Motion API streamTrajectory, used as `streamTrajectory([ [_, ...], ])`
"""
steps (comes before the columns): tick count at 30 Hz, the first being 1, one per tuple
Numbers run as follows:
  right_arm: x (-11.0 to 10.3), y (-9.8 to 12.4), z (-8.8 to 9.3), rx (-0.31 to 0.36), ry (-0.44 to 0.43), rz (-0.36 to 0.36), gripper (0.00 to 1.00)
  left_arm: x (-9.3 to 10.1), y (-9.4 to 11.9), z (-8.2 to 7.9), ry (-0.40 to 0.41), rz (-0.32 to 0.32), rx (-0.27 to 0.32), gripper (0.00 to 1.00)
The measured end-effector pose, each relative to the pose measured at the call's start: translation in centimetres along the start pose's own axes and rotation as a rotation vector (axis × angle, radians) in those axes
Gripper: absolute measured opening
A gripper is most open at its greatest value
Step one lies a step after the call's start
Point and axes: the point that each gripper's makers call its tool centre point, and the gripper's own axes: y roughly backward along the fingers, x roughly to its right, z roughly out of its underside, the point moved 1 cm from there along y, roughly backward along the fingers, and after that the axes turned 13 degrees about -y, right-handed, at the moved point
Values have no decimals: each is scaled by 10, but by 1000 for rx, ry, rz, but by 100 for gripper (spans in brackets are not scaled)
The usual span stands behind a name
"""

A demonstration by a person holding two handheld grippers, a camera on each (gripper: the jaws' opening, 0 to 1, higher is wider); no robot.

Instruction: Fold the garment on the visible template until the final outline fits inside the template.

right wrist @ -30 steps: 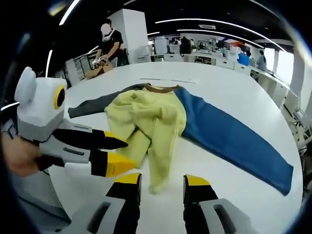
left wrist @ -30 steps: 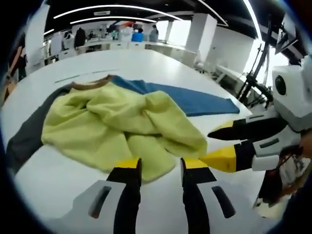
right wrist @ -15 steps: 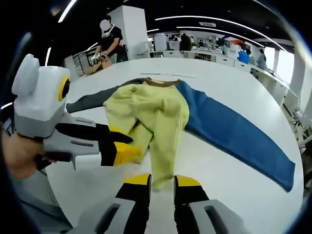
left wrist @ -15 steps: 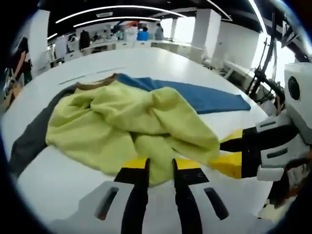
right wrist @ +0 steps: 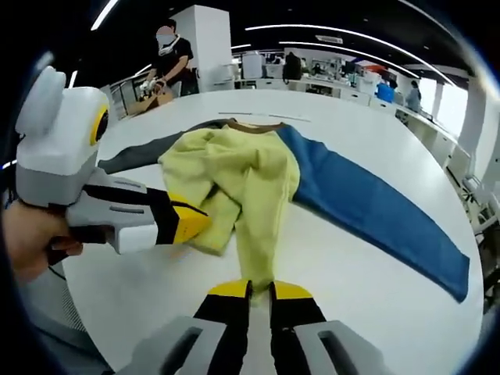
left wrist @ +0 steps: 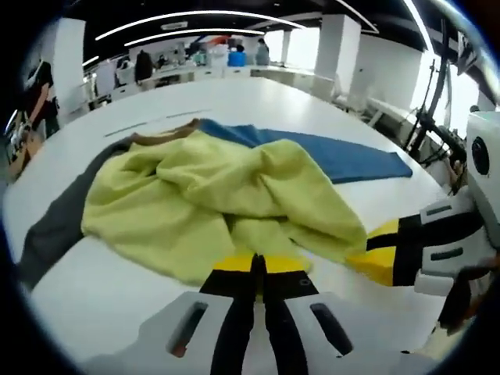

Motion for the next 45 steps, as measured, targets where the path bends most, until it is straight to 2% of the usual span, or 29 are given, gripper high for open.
streamTrajectory([
  [6, 0, 0, 0, 0, -17, -5, 2, -1, 3, 2, -17, 46, -17, 0],
  [8, -1, 2, 0, -2, -18, -8, 0, 0, 7, 2, 5, 67, 7, 0],
  [12, 0, 5, 0, -6, 53, -6, 0, -4, 18, 3, -10, 87, 25, 0],
  [19, -8, 16, -7, -11, 27, -56, 0, -15, 40, 9, 7, 112, 33, 0],
  [20, -15, 18, -8, -19, -9, -104, 0, -18, 45, 10, 9, 112, 36, 0],
  [21, -15, 20, -9, -23, -43, -115, 0, -20, 48, 9, 16, 114, 44, 0],
  [31, -12, 36, -24, -27, -16, -103, 0, -39, 82, 12, 11, 135, 96, 0],
  [36, -10, 43, -24, -40, -42, -105, 0, -49, 97, 12, 25, 156, 121, 0],
  [40, -12, 54, -25, -43, -46, -124, 0, -56, 109, 15, 29, 185, 128, 0],
  [45, -13, 63, -25, -48, -35, -113, 0, -64, 122, 23, 24, 207, 120, 0],
])
